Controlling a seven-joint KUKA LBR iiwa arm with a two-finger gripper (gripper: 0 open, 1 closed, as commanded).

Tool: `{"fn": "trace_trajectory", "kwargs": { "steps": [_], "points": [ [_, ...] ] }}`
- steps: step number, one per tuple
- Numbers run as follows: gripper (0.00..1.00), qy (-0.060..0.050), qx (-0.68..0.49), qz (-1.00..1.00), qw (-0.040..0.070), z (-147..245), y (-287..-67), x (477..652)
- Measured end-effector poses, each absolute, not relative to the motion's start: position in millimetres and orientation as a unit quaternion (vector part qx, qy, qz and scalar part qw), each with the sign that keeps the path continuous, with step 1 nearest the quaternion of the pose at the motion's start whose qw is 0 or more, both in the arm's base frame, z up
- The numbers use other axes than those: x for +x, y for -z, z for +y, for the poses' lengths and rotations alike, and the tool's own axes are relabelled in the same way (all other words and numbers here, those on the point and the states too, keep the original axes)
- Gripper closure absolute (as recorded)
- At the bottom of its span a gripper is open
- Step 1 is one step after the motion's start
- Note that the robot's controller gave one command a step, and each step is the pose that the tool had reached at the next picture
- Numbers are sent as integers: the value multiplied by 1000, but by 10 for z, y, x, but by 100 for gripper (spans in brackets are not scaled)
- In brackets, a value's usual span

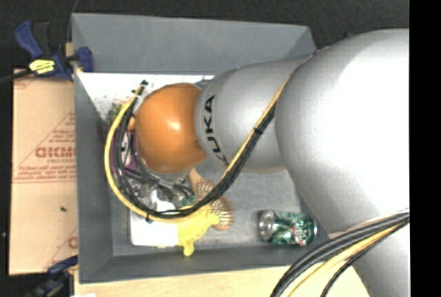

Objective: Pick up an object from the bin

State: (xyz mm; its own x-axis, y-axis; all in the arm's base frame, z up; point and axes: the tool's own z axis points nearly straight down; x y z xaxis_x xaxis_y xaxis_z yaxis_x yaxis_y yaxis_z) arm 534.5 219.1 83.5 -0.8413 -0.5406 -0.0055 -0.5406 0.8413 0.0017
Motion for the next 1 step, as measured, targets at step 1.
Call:
{"fn": "trace_trajectory", "kwargs": {
  "steps": [1],
  "points": [
    [100, -1, -281, 960, 1, 2186, -1152, 5341]
  ]
}}
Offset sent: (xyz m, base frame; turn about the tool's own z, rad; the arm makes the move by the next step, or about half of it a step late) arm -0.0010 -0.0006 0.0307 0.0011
